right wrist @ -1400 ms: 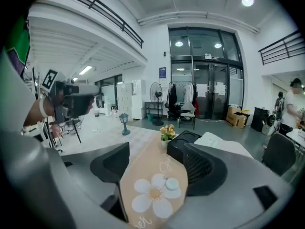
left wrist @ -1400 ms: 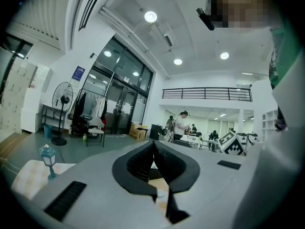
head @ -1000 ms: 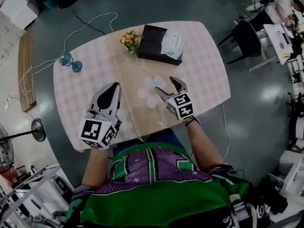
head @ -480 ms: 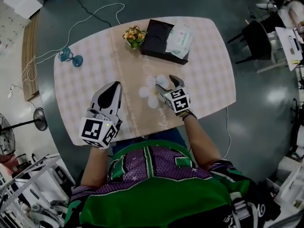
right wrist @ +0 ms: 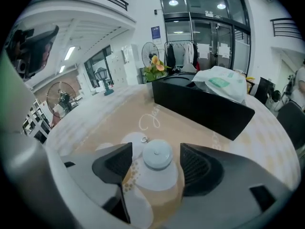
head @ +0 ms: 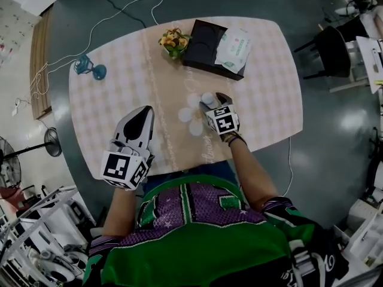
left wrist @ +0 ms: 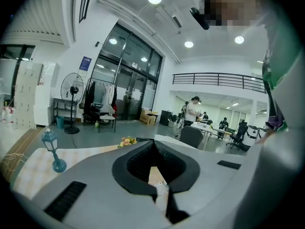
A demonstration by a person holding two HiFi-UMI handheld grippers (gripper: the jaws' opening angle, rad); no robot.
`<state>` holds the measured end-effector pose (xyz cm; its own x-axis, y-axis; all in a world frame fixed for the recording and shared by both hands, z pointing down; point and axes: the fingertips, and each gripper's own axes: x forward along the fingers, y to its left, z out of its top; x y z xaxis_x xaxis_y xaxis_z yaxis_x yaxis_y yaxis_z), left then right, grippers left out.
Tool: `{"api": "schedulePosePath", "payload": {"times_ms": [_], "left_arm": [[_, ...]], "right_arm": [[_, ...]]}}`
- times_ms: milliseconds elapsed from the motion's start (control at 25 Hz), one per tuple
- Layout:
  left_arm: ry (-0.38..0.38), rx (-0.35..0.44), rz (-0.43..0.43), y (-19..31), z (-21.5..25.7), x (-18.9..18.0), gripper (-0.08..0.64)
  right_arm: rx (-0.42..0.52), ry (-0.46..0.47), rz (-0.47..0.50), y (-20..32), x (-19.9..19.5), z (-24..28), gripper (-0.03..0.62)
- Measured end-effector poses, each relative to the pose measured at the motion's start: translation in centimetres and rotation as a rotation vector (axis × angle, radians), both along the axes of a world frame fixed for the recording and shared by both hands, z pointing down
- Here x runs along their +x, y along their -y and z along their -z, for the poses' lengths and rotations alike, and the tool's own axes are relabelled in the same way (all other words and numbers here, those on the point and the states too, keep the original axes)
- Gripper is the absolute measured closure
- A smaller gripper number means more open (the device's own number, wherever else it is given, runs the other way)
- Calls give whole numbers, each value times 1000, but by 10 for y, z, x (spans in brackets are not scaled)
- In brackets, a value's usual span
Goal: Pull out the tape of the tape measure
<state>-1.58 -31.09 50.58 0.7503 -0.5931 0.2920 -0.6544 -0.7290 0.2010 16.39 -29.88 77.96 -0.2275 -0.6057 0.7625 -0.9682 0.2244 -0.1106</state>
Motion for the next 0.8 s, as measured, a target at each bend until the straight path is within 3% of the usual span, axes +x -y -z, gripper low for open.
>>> {"api": "schedulePosePath", "payload": {"times_ms": [400, 800], "left_arm": [[13, -31, 27, 5, -14, -12, 538], [9, -35, 29, -1, -17, -20, 538]], "right_arm": [[-61, -55, -6, 2, 1, -22, 313], [-45, -69, -30, 4, 4, -21, 360]]}}
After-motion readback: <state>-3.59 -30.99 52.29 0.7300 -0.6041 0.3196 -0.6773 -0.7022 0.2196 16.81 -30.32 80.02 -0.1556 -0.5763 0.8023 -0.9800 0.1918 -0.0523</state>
